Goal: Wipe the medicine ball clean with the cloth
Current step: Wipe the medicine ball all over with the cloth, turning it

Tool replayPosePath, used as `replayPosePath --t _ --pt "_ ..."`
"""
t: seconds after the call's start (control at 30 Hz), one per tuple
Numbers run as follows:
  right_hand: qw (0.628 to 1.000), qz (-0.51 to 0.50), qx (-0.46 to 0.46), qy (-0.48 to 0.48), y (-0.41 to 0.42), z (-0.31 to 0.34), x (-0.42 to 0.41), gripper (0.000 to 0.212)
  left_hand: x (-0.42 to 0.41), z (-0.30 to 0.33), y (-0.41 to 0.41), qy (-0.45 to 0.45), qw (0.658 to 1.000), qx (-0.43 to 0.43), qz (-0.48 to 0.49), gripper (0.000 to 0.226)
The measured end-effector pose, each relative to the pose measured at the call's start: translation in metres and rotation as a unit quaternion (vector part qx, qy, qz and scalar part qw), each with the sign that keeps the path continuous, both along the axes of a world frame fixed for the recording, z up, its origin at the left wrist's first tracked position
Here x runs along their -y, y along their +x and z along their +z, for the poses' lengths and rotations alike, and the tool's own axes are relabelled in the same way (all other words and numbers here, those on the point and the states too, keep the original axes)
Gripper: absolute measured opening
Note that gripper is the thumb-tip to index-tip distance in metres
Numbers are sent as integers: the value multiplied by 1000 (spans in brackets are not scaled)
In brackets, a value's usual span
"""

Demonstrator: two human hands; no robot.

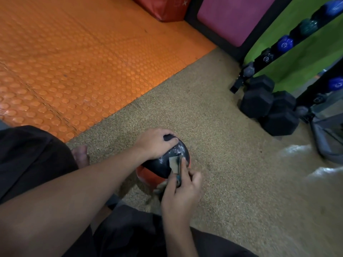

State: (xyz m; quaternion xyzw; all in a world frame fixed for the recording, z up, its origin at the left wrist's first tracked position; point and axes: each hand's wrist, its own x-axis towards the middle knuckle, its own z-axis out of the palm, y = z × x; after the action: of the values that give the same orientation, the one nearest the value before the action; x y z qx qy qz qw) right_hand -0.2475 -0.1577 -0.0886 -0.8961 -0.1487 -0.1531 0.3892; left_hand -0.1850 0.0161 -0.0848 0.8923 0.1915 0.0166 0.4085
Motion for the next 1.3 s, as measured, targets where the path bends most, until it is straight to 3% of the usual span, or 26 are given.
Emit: replayPosePath --t 0.1,0.23,0.47,0.53,0.6,0.67,0.8,0.87,0.93,0.97,1.03,1.1,1.2,1.3 --pt "999 -31 -15 -36 35 -2 0 43 -1 0 -4 -1 1000 7 -11 54" --pt "981 -98 -169 3 91 -4 -4 49 8 2 -9 47 998 23 -29 57" --pt "996 25 -79 19 -3 -8 7 50 1 1 1 23 999 -1 -29 53" --pt "989 -17 -140 37 28 -12 7 47 7 1 -2 47 998 7 -44 54" --pt "976 -83 -196 55 64 -3 4 63 14 3 -4 65 996 11 -54 57" --pt "967 -94 -228 59 77 3 -5 51 16 3 -4 64 996 10 -56 57" --pt "992 11 -113 -49 12 3 -12 68 1 2 -1 16 999 24 -19 42" --pt "990 14 -133 -55 -4 -13 -2 72 -1 0 -1 9 1000 12 -28 50" --pt "977 -21 -209 43 21 -20 3 61 4 -2 -3 29 999 7 -40 65" --pt "961 -54 -242 121 40 -19 3 55 8 -2 -3 44 998 10 -44 66" --pt "943 -115 -261 171 70 -10 -3 49 15 0 -2 72 996 13 -44 55" --pt "967 -119 -196 108 76 4 -13 49 18 2 0 72 997 17 -34 51" --pt "996 -29 -85 11 40 8 -22 56 6 -3 0 24 999 17 -16 58" --pt "991 -24 -128 31 0 -5 -10 57 -3 -5 -3 -5 999 9 -32 49"
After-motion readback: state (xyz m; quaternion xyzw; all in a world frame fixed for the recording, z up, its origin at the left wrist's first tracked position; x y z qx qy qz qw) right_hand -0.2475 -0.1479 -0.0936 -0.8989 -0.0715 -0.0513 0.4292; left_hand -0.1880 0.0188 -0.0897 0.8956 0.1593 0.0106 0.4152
